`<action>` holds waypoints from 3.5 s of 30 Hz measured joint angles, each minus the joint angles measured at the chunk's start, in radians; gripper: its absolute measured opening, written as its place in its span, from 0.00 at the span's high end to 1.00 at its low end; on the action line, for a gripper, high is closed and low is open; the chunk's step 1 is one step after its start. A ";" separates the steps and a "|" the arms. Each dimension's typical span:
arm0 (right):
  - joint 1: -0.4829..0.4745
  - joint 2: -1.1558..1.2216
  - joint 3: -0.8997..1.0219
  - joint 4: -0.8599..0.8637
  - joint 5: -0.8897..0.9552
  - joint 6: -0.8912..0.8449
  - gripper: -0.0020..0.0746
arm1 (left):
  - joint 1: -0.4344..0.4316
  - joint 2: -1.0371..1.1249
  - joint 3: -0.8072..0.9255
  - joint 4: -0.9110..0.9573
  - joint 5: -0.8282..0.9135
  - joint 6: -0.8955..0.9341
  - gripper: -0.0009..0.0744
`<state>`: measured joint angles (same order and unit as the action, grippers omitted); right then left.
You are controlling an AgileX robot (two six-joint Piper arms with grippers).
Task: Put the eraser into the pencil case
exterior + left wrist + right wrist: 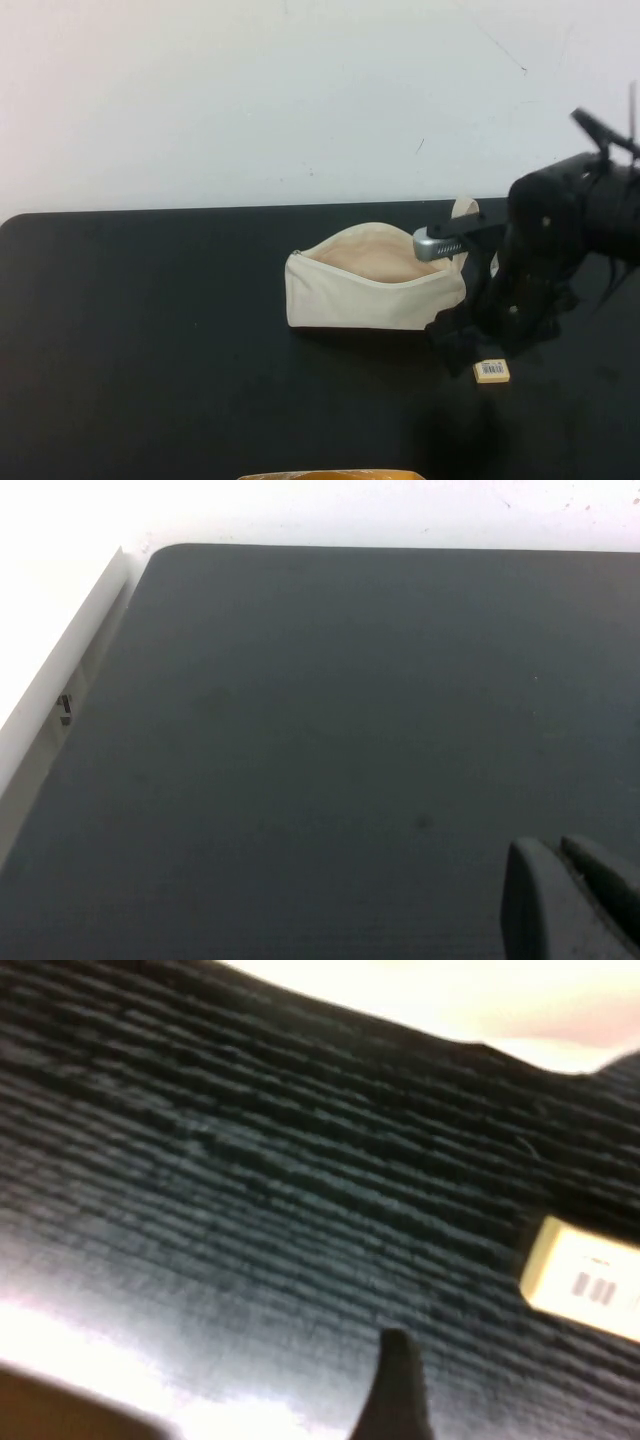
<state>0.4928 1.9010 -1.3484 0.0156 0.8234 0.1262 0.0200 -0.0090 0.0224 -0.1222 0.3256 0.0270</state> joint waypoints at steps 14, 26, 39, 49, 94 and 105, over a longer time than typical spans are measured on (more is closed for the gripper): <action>0.000 0.112 -0.003 -0.180 -0.037 0.154 0.27 | 0.000 0.000 0.000 0.000 0.000 0.000 0.99; 0.000 0.135 -0.008 -0.168 -0.082 0.162 0.40 | 0.000 0.000 0.000 0.000 0.000 0.000 0.99; 0.000 0.100 -0.018 -0.133 0.035 0.114 0.57 | 0.000 0.000 0.000 0.000 0.000 0.000 0.99; 0.000 -0.212 -0.018 0.113 0.019 -0.168 0.57 | 0.000 0.000 0.000 0.000 0.000 0.000 0.99; 0.000 -0.523 0.136 0.733 -0.447 -0.878 0.97 | 0.000 0.000 0.000 0.000 0.000 0.000 0.99; 0.000 -0.940 0.424 0.733 -0.418 -1.004 0.97 | 0.000 0.000 0.000 0.000 0.000 0.000 0.99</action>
<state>0.4928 0.9611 -0.9239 0.7485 0.4052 -0.8781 0.0200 -0.0090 0.0224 -0.1222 0.3256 0.0270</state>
